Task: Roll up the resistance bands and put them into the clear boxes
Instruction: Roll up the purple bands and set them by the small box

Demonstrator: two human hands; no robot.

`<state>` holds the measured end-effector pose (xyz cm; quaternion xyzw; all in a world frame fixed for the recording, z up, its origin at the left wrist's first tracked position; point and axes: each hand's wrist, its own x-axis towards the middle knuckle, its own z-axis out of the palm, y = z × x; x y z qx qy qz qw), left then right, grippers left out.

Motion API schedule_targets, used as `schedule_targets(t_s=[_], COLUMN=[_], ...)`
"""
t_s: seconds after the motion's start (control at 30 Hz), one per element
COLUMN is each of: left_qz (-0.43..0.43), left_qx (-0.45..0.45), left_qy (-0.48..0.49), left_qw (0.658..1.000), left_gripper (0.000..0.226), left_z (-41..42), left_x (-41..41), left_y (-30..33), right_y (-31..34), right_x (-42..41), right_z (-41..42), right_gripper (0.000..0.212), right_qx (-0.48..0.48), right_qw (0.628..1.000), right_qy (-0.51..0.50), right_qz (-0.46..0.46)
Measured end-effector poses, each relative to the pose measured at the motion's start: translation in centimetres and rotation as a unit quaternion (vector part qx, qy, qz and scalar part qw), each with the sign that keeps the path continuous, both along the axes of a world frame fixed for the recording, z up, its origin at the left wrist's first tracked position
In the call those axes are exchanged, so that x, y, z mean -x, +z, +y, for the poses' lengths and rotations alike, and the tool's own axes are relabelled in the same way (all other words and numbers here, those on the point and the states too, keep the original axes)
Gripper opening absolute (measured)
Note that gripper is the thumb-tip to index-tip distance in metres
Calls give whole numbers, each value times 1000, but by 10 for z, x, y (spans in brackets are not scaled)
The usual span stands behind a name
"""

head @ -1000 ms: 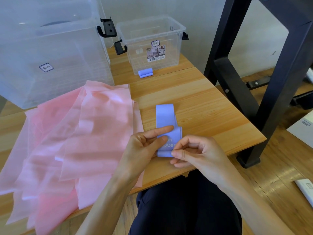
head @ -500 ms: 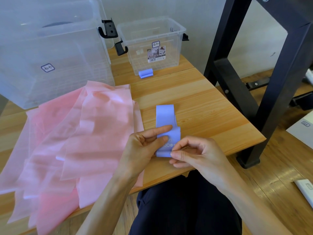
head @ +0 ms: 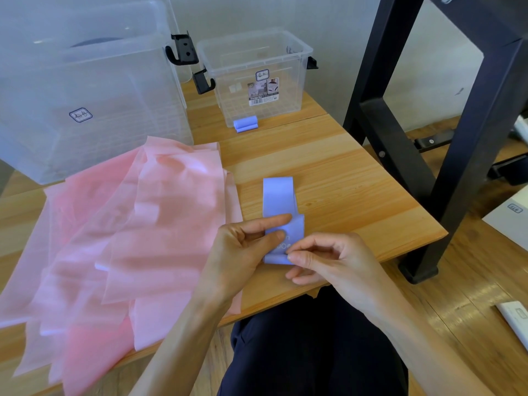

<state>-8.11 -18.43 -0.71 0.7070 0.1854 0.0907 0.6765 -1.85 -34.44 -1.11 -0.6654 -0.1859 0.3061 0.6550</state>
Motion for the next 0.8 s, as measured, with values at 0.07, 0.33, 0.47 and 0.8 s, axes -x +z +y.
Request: schedule_targets(t_s=[0.07,0.33,0.47,0.8], left_qz=[1,-6,-11,-2], left_qx=[-4,-22,10,50], left_qy=[0,-19,-63,-53], left_qw=[1000,1000,998,997], left_gripper=[25,30,37,32], left_z=[-1,1,2,4], left_x=[1,5,10,9], left_y=[0,4,7,2], right_y=[0,0,2,-2], right_x=[1,3,2,4], right_z=[0,3,4,2], right_gripper=[7,5,10,12], right_qx=[1,0,-5,-38], right_qw=[1000,1000,1000,998], right_qy=[-1,-14,-28,-40], right_qz=[0,-15,-7,-26])
